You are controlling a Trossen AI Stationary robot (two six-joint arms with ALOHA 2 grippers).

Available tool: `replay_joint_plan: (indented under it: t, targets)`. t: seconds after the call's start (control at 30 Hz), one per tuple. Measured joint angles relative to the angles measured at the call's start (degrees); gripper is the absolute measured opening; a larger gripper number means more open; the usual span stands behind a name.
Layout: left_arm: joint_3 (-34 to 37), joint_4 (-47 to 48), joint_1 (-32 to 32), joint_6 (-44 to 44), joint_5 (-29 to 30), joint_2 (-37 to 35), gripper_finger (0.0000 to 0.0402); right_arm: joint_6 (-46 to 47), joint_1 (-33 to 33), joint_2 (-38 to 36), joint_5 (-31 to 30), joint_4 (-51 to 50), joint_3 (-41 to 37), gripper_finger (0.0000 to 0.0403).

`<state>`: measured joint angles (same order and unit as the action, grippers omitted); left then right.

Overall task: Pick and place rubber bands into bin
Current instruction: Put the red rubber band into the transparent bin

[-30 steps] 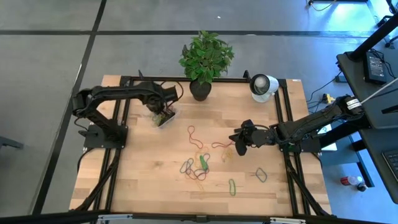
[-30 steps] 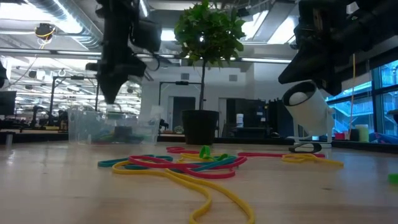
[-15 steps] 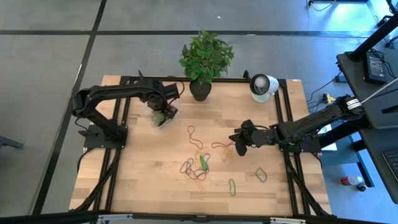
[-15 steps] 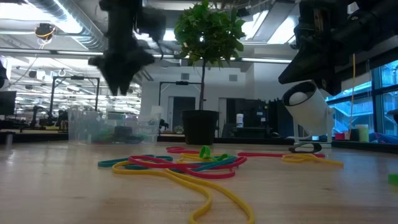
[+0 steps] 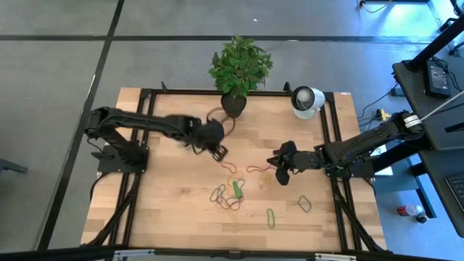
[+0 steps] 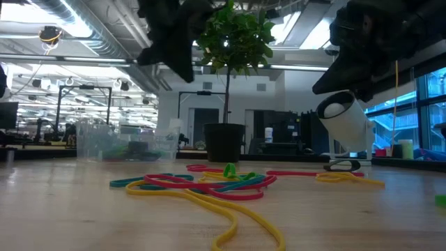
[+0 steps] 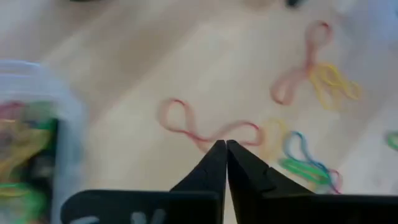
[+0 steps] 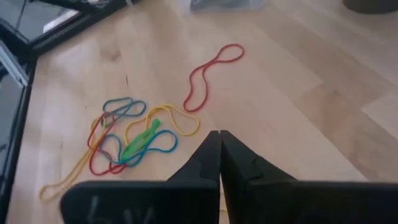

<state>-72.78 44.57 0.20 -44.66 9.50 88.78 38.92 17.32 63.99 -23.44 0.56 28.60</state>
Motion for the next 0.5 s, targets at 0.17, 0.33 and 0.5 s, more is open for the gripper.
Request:
replay_joint_plan:
  t: [0.17, 0.33, 0.5]
  targets:
    - [0.7, -2.2, -9.1, -0.5, 1.5, 3.6, 0.0001, -3.3, -0.3, 0.0, 0.6, 0.7, 0.0, 0.0008]
    - [0.8, -6.0, -17.4, 2.9, 3.8, 8.1, 0.0001, -10.6, -2.4, 0.5, 2.7, 2.3, 0.8, 0.0021]
    - [0.8, -7.6, -22.4, 1.6, 4.2, 12.3, 0.0001, -15.4, -4.6, 6.1, 3.7, -0.9, 7.2, 0.0034]
